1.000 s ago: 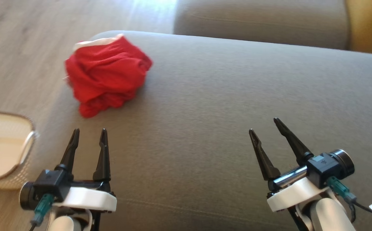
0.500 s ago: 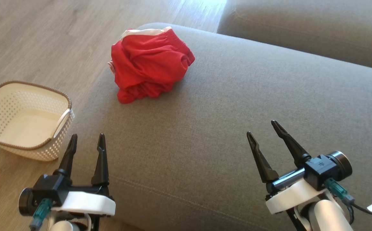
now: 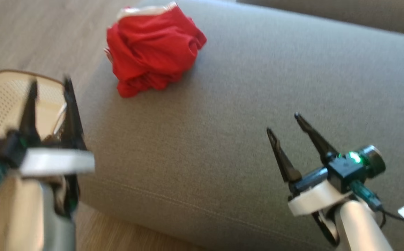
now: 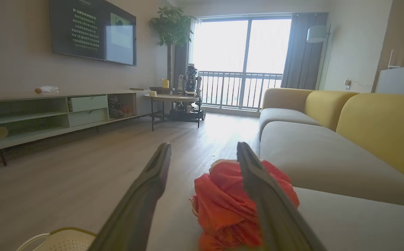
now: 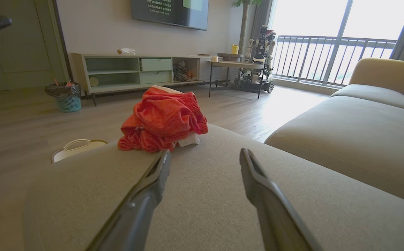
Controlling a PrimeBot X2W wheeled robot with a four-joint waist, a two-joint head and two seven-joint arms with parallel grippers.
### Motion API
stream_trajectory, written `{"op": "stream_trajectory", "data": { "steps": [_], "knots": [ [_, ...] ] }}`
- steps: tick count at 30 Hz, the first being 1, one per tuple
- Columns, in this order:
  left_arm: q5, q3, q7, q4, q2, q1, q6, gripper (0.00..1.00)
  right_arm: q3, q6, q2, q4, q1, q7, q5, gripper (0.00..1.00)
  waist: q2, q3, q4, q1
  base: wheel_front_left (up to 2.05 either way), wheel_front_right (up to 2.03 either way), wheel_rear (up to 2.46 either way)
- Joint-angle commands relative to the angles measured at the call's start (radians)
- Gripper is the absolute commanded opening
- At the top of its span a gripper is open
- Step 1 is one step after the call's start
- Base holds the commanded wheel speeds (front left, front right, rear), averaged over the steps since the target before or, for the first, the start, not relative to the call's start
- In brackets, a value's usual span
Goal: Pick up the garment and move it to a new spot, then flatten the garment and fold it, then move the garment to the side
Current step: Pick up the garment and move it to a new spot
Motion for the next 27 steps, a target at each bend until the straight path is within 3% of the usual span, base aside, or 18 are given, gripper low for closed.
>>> {"op": "stream_trajectory", "data": {
  "steps": [1,6,12,18,27],
  "knots": [
    [0.001,0.037,-0.008,-0.023,0.027,-0.081,-0.006,1.0,0.023,0.0,-0.007,-0.038,-0.047,-0.009,-0.012,1.0,0.0,0.061,-0.02,0.0,0.0,0.0,0.0],
    [-0.004,0.002,-0.008,0.144,0.096,-0.308,-0.034,1.0,0.032,0.0,-0.008,-0.035,-0.099,-0.009,-0.054,1.0,0.0,0.167,-0.044,0.0,0.0,0.0,0.0],
    [-0.1,-0.132,0.003,0.42,0.172,-0.592,-0.04,1.0,0.041,0.0,-0.028,-0.039,-0.153,-0.009,-0.071,1.0,0.0,0.254,-0.073,0.0,0.0,0.0,0.0],
    [-0.278,-0.307,0.155,0.686,0.262,-0.845,-0.04,1.0,0.049,0.0,-0.042,-0.049,-0.217,-0.009,-0.079,1.0,0.0,0.336,-0.124,0.0,0.0,0.0,0.0],
    [-0.402,-0.442,0.375,0.944,0.319,-0.995,-0.041,1.0,0.044,0.0,-0.048,-0.067,-0.254,-0.009,-0.082,1.0,0.0,0.419,-0.176,0.0,0.0,0.0,0.0]
  ]
}}
